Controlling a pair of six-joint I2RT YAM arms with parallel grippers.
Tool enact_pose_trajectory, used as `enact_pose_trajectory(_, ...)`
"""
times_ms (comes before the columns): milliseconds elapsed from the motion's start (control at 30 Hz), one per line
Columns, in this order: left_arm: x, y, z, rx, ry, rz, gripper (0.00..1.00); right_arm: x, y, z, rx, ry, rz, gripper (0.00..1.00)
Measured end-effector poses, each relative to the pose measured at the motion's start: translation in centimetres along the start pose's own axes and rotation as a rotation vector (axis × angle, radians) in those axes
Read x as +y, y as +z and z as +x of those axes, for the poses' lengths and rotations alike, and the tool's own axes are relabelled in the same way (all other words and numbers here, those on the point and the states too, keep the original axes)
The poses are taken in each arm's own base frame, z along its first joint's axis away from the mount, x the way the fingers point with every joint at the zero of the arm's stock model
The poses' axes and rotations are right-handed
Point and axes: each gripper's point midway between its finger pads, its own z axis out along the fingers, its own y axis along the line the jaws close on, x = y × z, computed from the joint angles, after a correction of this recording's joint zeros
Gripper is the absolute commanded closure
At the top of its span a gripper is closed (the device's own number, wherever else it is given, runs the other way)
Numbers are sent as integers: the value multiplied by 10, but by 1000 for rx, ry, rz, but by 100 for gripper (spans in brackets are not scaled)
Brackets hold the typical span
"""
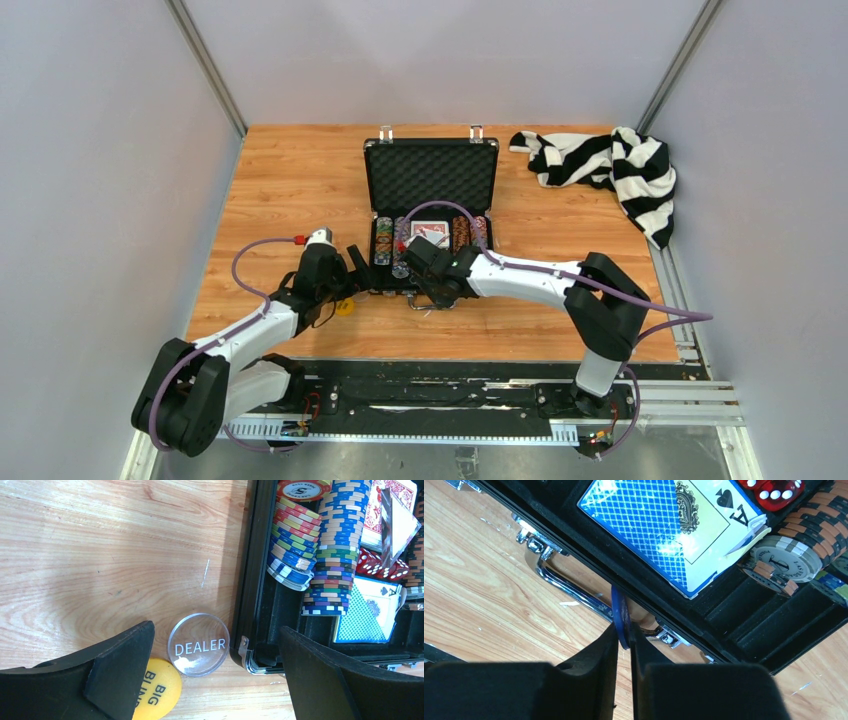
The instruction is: Pack up texas hold em set
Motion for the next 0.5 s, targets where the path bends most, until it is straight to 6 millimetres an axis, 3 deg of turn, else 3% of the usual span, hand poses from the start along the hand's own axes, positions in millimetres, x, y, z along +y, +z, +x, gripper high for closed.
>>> enact_pose_trajectory(67,0,0,0,0,0,0,0,0,0,0,0,0,0,99)
enact_pose_trajectory(300,0,0,0,0,0,0,1,0,-3,1,2,-3,-3,99)
enact_pose_trajectory(500,0,1,0,-2,0,1,1,-6,-31,-19,-87,-1,-17,99)
